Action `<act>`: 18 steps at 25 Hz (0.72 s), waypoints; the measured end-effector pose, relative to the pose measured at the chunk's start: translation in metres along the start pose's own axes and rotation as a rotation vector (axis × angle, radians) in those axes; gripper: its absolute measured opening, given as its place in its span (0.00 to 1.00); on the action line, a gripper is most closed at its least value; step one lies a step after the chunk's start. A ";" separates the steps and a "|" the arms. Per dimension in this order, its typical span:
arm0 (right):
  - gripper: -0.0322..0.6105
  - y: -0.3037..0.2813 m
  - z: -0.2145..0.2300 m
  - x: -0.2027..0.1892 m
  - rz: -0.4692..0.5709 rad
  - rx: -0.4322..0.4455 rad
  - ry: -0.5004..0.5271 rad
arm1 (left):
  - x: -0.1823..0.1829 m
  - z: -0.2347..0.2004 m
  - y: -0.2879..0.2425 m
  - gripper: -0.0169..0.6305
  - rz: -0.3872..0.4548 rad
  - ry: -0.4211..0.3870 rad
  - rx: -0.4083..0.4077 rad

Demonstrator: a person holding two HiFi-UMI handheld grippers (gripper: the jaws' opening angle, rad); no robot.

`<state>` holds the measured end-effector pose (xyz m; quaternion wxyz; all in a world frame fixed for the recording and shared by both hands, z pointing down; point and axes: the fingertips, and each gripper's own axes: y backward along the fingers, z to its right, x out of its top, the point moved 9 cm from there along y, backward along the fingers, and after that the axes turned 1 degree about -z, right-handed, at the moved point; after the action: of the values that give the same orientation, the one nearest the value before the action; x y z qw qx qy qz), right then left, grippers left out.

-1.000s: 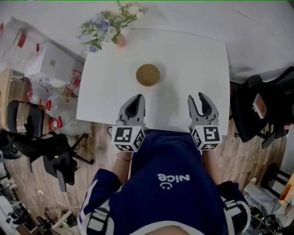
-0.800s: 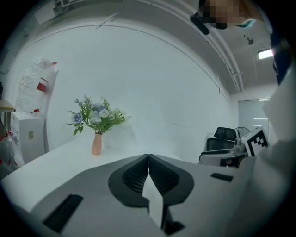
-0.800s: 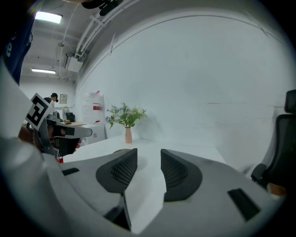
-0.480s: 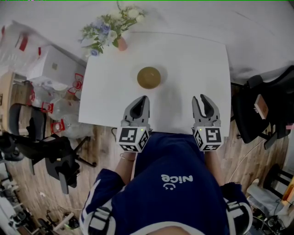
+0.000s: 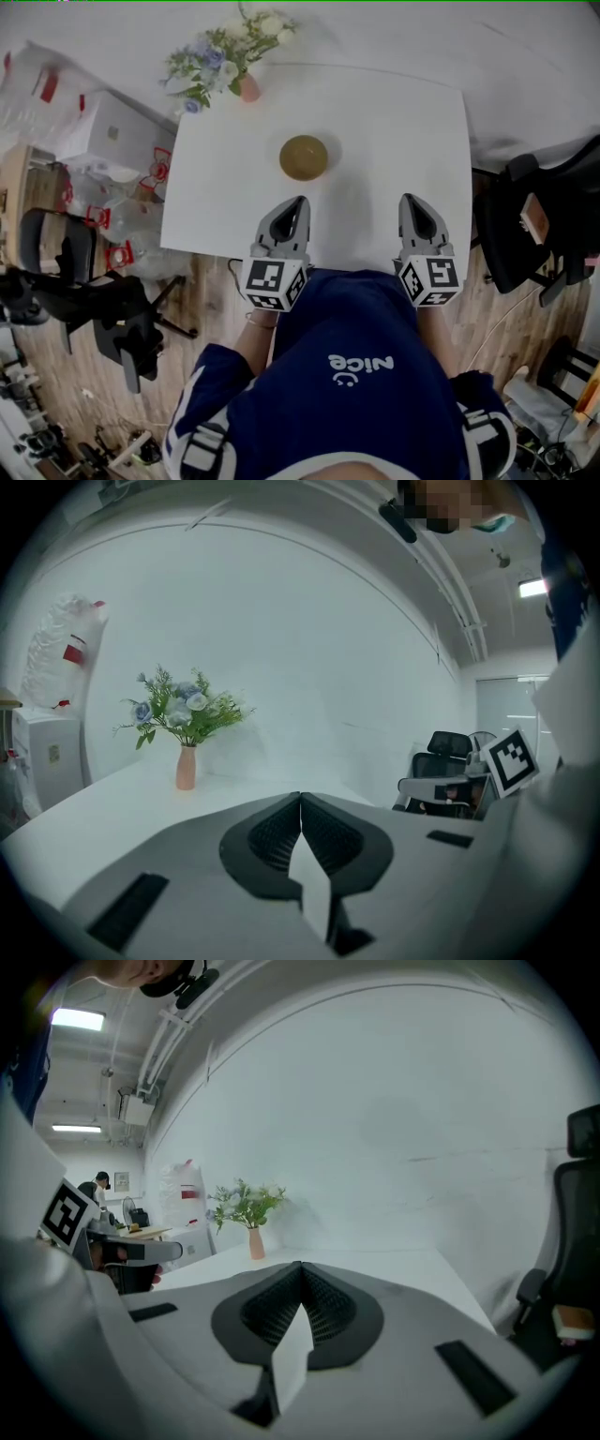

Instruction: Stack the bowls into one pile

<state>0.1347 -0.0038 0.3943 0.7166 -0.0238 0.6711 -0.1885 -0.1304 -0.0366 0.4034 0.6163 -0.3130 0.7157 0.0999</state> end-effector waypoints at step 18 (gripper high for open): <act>0.08 -0.015 -0.011 0.001 -0.031 0.014 0.141 | -0.003 -0.005 -0.007 0.05 -0.007 0.000 0.011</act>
<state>0.1204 -0.0158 0.3966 0.6648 -0.0157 0.7180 -0.2056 -0.1301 -0.0434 0.4087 0.6181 -0.3122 0.7153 0.0939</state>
